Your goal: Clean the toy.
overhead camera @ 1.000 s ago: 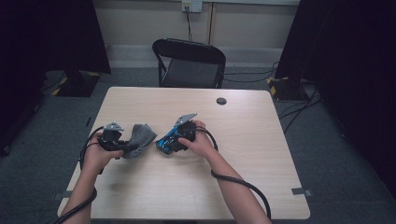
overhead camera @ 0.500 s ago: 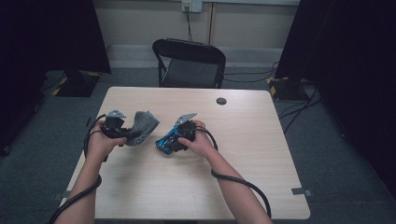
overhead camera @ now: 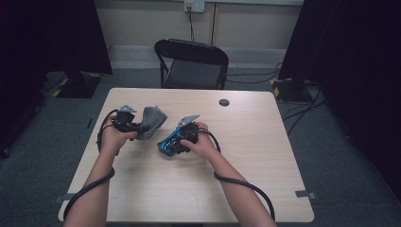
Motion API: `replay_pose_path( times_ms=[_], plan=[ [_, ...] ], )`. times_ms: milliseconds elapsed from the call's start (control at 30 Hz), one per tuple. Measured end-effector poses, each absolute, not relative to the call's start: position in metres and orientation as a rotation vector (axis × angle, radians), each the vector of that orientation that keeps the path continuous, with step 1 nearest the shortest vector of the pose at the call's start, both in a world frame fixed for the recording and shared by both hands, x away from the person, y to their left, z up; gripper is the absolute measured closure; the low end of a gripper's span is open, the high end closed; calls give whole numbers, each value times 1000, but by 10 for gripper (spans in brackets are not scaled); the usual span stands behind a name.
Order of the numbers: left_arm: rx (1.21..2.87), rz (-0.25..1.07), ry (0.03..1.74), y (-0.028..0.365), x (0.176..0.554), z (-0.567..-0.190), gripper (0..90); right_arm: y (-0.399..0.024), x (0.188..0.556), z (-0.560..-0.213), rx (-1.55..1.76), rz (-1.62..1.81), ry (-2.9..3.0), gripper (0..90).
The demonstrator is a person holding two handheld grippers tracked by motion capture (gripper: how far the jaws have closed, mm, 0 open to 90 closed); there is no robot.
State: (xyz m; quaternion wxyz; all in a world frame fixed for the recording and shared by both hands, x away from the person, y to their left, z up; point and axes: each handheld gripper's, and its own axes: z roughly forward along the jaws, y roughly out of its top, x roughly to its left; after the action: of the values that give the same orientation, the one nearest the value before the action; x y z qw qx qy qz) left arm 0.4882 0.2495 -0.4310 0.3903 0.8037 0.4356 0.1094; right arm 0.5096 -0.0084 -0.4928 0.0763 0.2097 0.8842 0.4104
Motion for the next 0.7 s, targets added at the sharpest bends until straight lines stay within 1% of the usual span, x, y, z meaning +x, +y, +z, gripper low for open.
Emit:
replay_pose_path(
  times_ms=[300,700],
  plan=[
    [2063,281,1069,226,507,-433,742,-8,509,-492,640,1215,2653,9],
    [2109,268,1066,204,530,-455,741,-7,508,-491,656,1202,2651,9]
  ],
)
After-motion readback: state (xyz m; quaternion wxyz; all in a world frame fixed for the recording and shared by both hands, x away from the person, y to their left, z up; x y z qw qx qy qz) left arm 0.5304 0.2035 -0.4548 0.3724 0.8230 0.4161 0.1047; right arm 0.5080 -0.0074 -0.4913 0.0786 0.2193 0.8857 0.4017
